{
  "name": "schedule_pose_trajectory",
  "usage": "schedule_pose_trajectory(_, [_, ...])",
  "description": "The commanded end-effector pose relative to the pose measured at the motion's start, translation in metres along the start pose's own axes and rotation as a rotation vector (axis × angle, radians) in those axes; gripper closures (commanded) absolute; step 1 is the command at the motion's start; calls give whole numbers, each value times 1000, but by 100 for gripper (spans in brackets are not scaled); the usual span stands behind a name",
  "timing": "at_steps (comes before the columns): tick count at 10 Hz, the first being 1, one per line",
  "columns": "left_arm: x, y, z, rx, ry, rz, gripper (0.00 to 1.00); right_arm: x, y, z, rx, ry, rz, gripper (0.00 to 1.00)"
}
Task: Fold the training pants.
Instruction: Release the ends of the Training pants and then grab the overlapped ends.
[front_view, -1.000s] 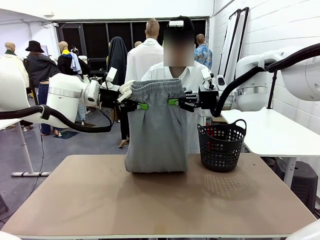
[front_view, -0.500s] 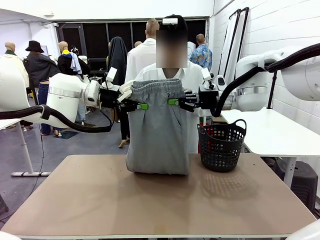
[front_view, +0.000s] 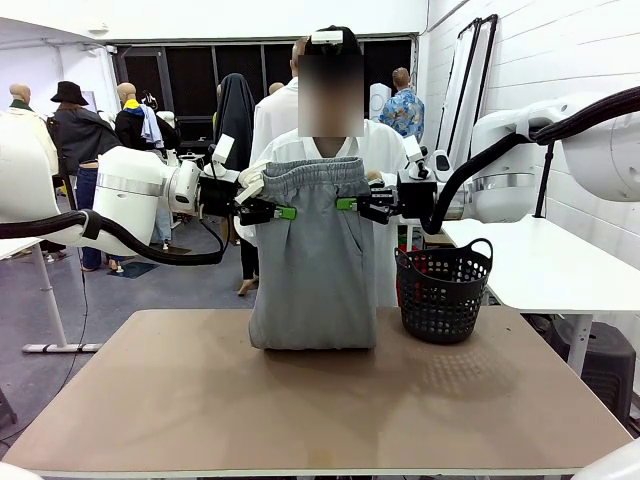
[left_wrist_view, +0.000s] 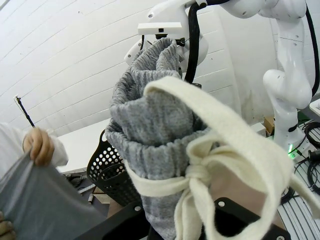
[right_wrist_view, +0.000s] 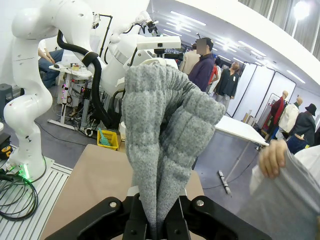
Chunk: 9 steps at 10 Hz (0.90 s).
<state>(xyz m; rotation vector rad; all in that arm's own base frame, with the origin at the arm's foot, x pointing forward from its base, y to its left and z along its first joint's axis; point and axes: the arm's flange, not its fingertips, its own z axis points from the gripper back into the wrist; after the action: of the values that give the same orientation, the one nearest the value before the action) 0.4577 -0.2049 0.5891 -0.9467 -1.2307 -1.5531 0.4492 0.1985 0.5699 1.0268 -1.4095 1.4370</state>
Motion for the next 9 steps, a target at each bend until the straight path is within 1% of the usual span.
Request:
schedule_pose_trajectory(1, [2,-4,1,16,-18,-16,100,3,0,-2,4,-8,4,100])
schedule_pose_trajectory(9, [2,-4,1,16,-18,-16,100,3,0,-2,4,-8,4,100])
